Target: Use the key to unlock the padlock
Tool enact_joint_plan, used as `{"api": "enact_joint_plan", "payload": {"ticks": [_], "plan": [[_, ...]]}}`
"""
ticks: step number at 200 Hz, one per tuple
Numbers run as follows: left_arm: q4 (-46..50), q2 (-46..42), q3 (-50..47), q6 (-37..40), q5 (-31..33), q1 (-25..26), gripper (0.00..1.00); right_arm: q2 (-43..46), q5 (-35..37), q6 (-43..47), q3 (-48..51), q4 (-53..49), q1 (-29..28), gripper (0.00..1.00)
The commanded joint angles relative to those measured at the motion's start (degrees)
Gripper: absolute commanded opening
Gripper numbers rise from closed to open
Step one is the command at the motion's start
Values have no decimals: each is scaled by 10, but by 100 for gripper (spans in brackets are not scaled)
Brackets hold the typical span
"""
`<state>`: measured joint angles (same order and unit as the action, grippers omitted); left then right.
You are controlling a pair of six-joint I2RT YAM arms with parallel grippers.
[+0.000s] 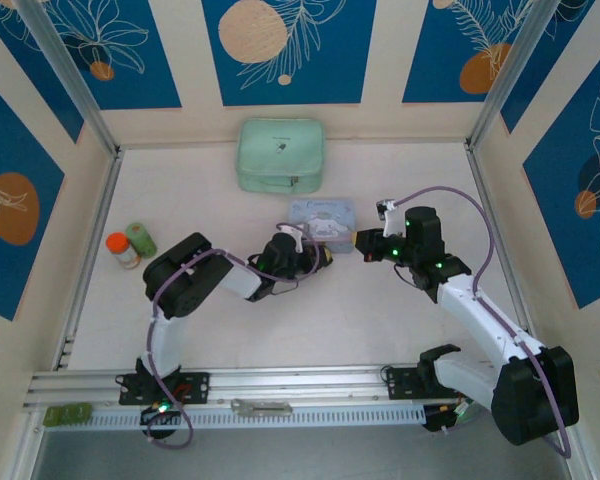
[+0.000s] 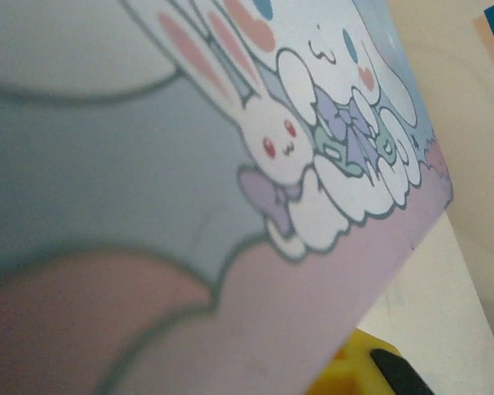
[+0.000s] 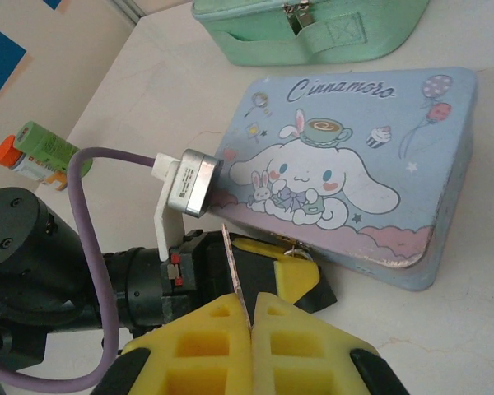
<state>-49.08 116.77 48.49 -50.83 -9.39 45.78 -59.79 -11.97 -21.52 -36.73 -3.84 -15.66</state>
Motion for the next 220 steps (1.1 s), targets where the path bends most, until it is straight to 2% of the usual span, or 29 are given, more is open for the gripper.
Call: {"api": "enact_joint_plan", "payload": {"ticks": [1,11,41,71,105,168,220], "plan": [[58,15,-2,-27,-32,12,7,-3,-12,-8,9,-15,8,0],[60,8,2,-41,-41,11,0,-9,-30,-10,12,-20,16,0],[27,-9,3,-95,-62,9,0,-26,-108,-27,29,-27,53,0],[-65,3,6,-185,-87,3,0,-41,-188,-48,55,-14,89,0],[-141,18,9,-263,-98,-1,0,-50,-229,-58,77,-14,107,0],[-193,-3,9,-325,-96,-6,0,-82,-309,-72,113,47,139,0],[-181,-20,7,-319,-90,-6,0,-136,-348,-104,129,141,146,0]]}}
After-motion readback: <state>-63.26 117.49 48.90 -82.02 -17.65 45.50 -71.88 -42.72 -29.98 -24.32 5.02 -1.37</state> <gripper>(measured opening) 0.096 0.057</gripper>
